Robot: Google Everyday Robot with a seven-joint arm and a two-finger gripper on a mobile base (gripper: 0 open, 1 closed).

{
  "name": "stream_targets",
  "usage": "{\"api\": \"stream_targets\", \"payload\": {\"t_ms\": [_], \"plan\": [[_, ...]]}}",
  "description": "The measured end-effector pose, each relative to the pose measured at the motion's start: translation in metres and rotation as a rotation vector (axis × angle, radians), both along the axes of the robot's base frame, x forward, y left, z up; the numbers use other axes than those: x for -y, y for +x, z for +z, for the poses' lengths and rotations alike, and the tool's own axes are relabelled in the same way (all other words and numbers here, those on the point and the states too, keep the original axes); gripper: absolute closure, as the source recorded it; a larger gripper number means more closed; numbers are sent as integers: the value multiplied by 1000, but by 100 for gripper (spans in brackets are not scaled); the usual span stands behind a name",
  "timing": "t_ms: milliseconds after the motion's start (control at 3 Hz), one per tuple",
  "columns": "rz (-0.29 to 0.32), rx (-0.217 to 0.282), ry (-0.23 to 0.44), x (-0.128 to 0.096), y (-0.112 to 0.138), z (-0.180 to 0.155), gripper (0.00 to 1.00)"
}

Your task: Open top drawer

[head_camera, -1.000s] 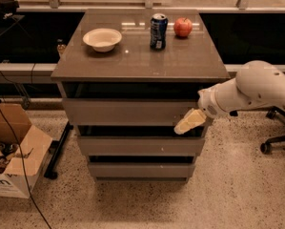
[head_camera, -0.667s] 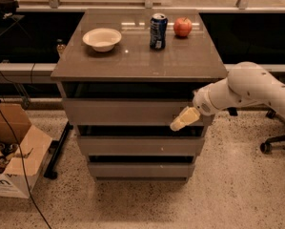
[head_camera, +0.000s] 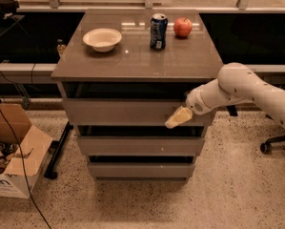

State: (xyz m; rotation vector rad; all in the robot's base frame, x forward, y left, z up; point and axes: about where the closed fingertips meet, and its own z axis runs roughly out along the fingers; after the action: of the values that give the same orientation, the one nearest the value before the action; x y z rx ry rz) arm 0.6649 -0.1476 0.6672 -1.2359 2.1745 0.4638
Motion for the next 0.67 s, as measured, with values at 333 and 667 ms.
{"api": "stream_targets", "payload": {"t_ms": [333, 667], "plan": [[21, -17, -10, 2, -9, -2, 42], [21, -17, -10, 2, -9, 1, 65]]}}
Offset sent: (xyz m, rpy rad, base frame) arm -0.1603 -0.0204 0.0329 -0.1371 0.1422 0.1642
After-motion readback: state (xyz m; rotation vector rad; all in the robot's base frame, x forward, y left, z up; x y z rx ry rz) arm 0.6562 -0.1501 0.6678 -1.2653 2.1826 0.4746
